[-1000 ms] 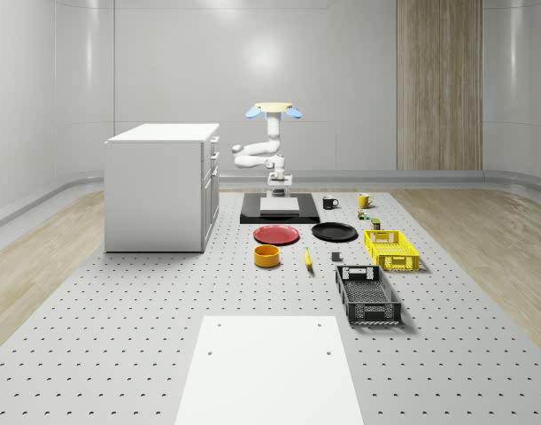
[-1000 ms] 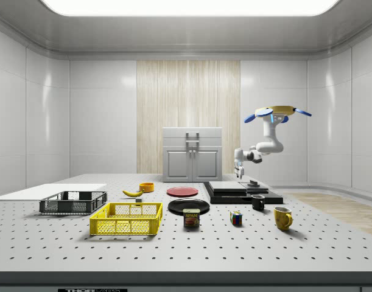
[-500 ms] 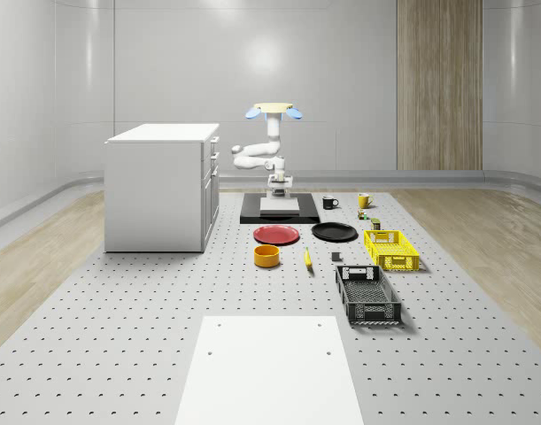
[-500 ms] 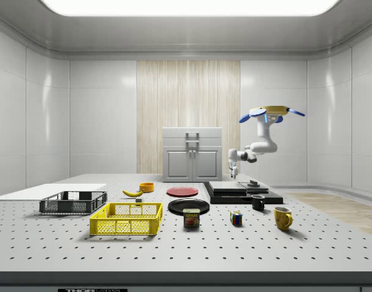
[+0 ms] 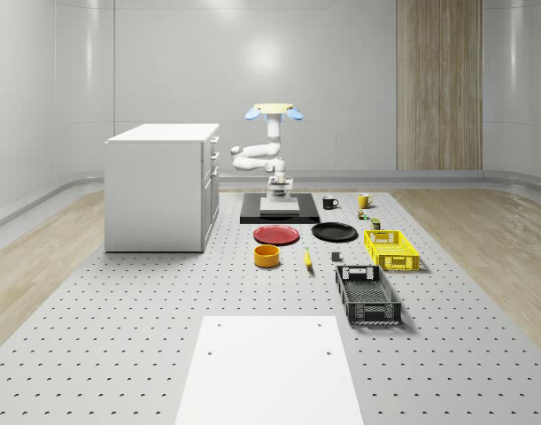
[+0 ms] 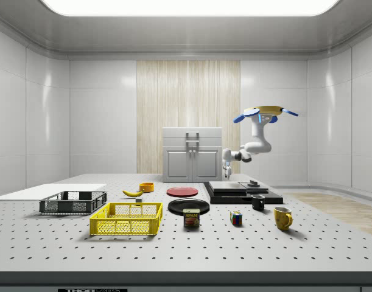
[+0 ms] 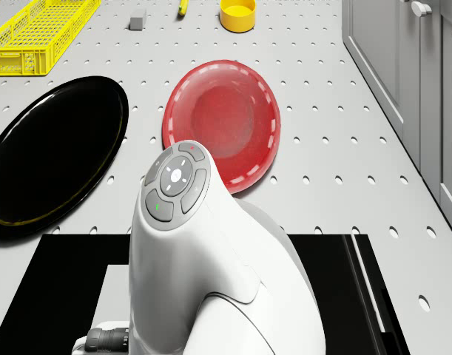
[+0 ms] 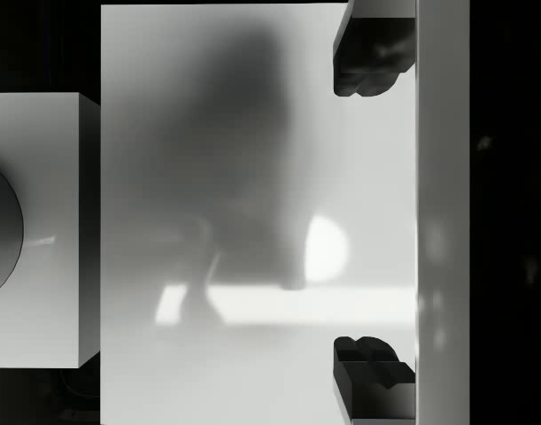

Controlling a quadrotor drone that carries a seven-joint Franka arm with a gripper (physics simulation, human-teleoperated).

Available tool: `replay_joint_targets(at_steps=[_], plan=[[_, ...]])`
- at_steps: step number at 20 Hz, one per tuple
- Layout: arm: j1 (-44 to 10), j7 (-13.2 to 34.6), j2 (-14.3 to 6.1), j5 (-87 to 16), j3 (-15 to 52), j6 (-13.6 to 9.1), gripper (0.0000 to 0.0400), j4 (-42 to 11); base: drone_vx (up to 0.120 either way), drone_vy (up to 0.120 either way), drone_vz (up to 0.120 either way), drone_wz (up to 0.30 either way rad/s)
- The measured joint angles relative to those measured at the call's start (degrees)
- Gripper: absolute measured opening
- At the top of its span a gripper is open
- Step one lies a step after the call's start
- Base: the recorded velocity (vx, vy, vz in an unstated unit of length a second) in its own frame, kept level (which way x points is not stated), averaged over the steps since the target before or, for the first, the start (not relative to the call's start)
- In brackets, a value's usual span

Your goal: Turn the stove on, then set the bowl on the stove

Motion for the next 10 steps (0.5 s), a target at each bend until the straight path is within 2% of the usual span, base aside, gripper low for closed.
replay_joint_targets(at_steps=[10], plan=[[-0.3, 0.2, -0.7, 0.3, 0.1, 0.7, 0.0400, 0.1, 0.120, 0.000, 0.000, 0.000]])
